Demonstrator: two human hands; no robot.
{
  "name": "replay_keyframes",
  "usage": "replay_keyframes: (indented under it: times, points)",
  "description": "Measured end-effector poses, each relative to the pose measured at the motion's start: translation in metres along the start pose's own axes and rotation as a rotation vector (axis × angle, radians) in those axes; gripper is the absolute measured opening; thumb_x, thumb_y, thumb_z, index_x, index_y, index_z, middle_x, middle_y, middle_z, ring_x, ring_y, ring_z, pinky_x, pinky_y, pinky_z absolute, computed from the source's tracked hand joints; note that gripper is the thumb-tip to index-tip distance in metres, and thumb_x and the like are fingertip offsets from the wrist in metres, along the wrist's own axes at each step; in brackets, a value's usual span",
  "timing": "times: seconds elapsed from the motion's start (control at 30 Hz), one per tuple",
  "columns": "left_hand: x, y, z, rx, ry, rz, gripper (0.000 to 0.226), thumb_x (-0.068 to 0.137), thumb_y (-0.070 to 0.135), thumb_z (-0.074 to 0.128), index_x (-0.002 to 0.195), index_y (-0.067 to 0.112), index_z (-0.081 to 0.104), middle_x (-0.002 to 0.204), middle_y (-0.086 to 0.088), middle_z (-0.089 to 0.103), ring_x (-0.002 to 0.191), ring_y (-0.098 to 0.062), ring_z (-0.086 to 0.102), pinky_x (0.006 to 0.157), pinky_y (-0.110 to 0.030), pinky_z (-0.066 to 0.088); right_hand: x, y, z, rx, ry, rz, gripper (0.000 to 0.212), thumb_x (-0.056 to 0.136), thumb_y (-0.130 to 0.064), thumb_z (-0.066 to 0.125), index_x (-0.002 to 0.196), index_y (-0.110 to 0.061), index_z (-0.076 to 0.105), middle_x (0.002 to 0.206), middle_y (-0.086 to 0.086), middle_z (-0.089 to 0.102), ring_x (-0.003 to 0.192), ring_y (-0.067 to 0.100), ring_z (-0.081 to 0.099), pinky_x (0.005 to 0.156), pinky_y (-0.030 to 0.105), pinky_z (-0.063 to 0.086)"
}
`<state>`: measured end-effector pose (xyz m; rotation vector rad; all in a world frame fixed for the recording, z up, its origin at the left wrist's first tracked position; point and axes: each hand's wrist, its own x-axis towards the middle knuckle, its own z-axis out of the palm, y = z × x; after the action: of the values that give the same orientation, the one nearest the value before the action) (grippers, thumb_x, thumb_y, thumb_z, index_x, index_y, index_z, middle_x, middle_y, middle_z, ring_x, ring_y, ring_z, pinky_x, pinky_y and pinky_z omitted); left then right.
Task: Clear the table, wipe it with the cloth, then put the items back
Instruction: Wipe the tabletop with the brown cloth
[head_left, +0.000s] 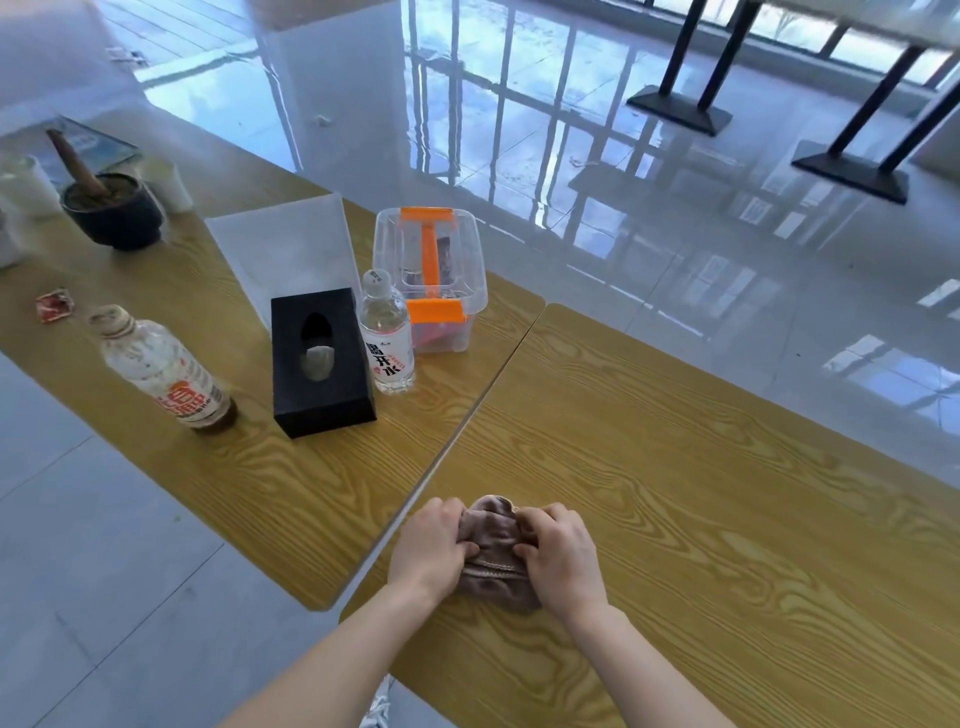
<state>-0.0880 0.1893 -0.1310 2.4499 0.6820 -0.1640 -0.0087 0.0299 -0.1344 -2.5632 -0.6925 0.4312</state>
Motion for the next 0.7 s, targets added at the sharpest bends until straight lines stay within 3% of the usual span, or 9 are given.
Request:
replay_keyframes:
  times: [0.17, 0.4, 0.53, 0.7]
  points:
    - [0.001, -0.024, -0.016, -0.025, 0.073, -0.002, 0.02, 0.083, 0.031, 0.073, 0.094, 0.021, 0.059, 0.092, 0.005, 0.056, 0.09, -0.016, 0.054, 0.078, -0.029, 0.044, 0.016, -0.026, 0.011, -0.01, 0.034, -0.081, 0.037, 0.077, -0.012, 0.077, 0.11, -0.025, 0.067, 0.103, -0.005, 0.062, 0.098, 0.022, 0.054, 0.086, 0.034, 0.047]
    - [0.003, -0.056, -0.051, -0.114, 0.179, -0.086, 0.019, 0.084, 0.023, 0.072, 0.098, 0.023, 0.06, 0.094, 0.006, 0.053, 0.084, -0.015, 0.054, 0.074, -0.029, 0.045, 0.041, -0.074, 0.025, 0.05, -0.03, -0.132, 0.036, 0.078, -0.001, 0.063, 0.108, -0.022, 0.063, 0.098, 0.001, 0.055, 0.092, 0.026, 0.056, 0.074, 0.035, 0.047]
    - [0.0, -0.077, -0.071, -0.187, 0.241, -0.156, 0.018, 0.083, 0.021, 0.072, 0.096, 0.025, 0.061, 0.093, 0.007, 0.052, 0.083, -0.012, 0.054, 0.076, -0.03, 0.049, 0.055, -0.101, 0.032, 0.064, -0.038, -0.184, 0.041, 0.077, 0.001, 0.06, 0.111, -0.021, 0.063, 0.1, 0.002, 0.055, 0.092, 0.026, 0.056, 0.074, 0.033, 0.045]
    - [0.002, -0.099, -0.092, -0.201, 0.311, -0.193, 0.02, 0.082, 0.019, 0.074, 0.096, 0.024, 0.061, 0.09, 0.007, 0.053, 0.08, -0.011, 0.052, 0.068, -0.025, 0.041, 0.068, -0.13, 0.04, 0.084, -0.049, -0.233, 0.041, 0.078, 0.002, 0.059, 0.111, -0.021, 0.063, 0.102, 0.002, 0.056, 0.094, 0.026, 0.056, 0.075, 0.033, 0.045]
